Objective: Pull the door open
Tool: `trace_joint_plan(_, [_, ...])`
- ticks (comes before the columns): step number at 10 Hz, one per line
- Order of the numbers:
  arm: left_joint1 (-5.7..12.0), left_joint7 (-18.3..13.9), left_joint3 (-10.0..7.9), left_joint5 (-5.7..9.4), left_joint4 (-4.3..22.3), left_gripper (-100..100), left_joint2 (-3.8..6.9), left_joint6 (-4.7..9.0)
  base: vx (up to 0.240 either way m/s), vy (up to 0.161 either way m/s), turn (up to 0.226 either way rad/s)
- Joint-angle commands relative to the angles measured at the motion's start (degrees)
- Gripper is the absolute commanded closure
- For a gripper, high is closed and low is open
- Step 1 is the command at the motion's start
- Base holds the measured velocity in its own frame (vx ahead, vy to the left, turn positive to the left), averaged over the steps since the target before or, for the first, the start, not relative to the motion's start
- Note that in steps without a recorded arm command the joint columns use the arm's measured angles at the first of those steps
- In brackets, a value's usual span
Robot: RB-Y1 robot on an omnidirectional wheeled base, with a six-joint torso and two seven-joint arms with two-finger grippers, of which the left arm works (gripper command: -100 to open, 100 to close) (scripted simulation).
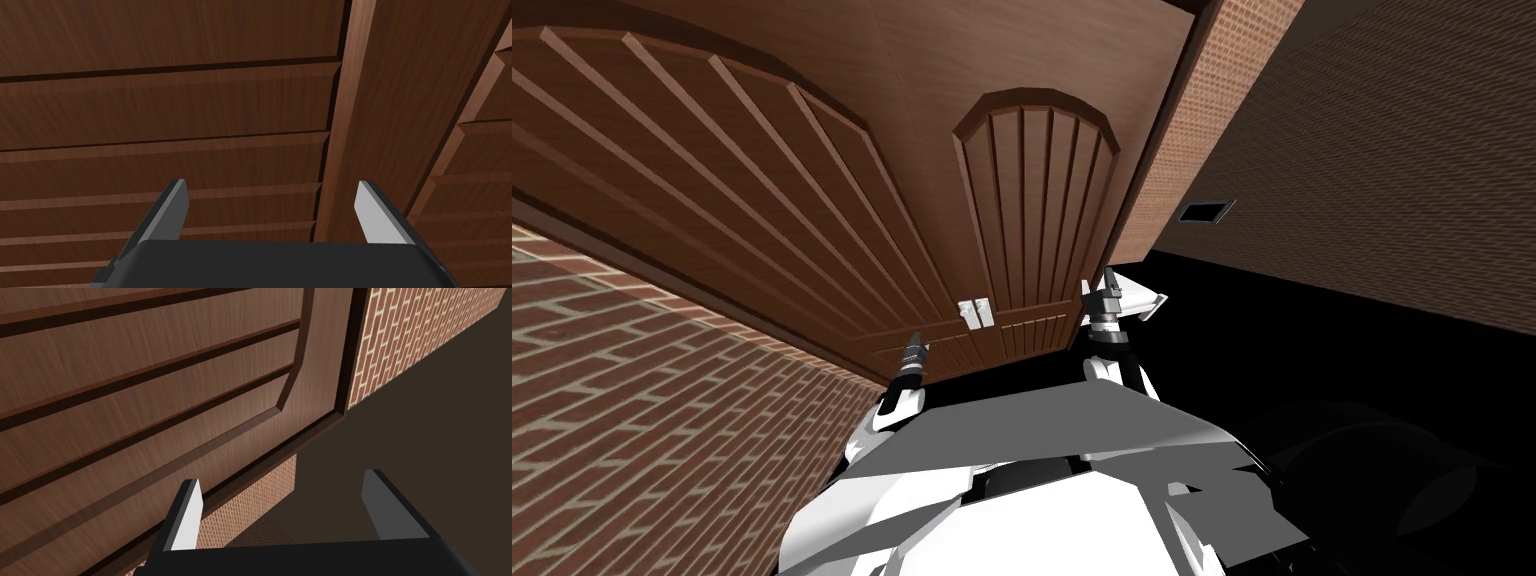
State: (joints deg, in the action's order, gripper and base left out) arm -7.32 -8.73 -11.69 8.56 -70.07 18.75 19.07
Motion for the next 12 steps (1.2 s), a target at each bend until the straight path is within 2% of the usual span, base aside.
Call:
trace_joint_plan(1, [1.03,0.1,0.8,-0.14,-0.3,-100,-0.59,0.06,0.237,-0.041,-0.147])
trace_joint_plan(4, [3.16,0.1,3.1,-0.54,-1.1,-100,-2.16,0.31,0.211,-0.122,-0.162])
trace_joint_plan(5, [3.2,0.3,2.53,-0.5,-0.9,-100,-1.98,0.02,0.072,-0.078,-0.018])
trace_joint_plan(6, [3.2,0.3,2.53,-0.5,-0.9,100,-1.98,0.02,-0.004,0.008,0.021])
trace_joint_plan(11, [3.2,0.3,2.53,-0.5,-0.9,100,-1.98,0.02,-0.015,0.012,-0.01])
trace_joint_plan(12, [2.06,0.1,1.85,-0.32,-0.5,100,-1.16,-0.06,-0.142,0.141,0.136])
